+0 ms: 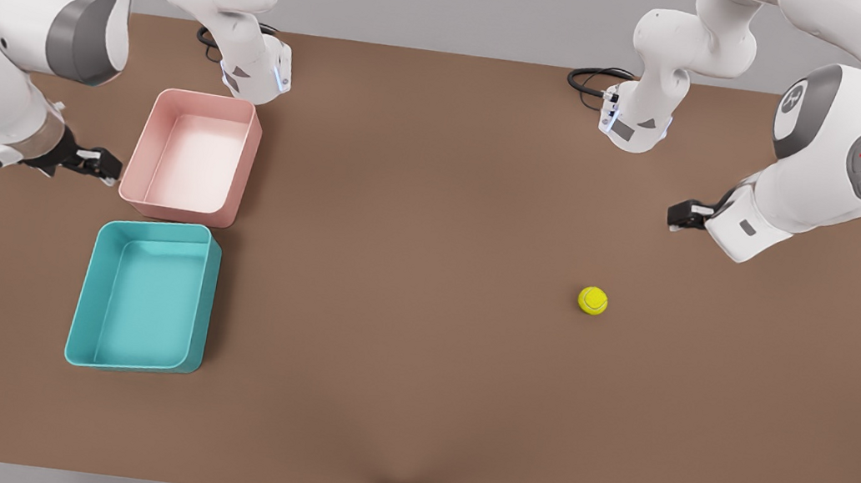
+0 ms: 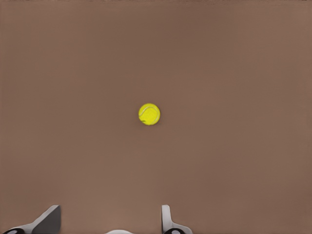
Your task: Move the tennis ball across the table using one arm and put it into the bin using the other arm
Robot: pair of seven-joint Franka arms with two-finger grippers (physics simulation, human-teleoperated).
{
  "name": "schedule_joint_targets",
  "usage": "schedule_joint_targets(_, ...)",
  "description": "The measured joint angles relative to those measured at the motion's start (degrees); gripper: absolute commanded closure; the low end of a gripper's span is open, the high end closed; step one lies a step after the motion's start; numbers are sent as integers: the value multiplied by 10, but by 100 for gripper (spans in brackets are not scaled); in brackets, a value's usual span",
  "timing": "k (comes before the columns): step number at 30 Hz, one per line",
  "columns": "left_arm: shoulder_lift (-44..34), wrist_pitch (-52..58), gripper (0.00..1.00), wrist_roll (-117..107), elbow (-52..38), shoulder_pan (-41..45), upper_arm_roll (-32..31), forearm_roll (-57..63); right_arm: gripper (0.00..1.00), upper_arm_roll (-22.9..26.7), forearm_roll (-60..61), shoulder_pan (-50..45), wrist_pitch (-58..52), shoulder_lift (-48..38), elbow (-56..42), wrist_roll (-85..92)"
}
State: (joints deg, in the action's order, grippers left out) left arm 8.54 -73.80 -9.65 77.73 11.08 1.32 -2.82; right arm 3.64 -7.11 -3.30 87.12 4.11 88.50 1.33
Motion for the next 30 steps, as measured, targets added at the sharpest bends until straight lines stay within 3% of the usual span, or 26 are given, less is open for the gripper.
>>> schedule_joint_targets(2, 3, -4, 4, -3, 0, 0, 1, -1, 0, 0, 0, 1, 4, 7, -1, 2)
schedule_joint_targets(3, 13, -6, 60, -2, 0, -1, 1, -1, 0, 1, 1, 1, 5, 16, -2, 3)
schedule_joint_targets(4, 30, -8, 79, 1, 0, -1, 1, -1, 0, 1, 3, 0, 6, 23, -3, 4)
schedule_joint_targets(9, 89, -164, 79, 90, 156, -4, 0, 20, 0, 2, 17, -1, 22, 35, -3, 8)
schedule_joint_targets(16, 138, -367, 79, 386, 299, -43, 0, 20, 0, 4, 32, 0, 44, 43, -4, 11)
schedule_joint_targets(24, 158, -527, 79, 670, 372, -44, -3, 74, 0, 4, 30, -2, 52, 47, -4, 12)
schedule_joint_targets(30, 160, -556, 79, 771, 397, -41, -3, 96, 0, 4, 29, -2, 56, 48, -4, 12)
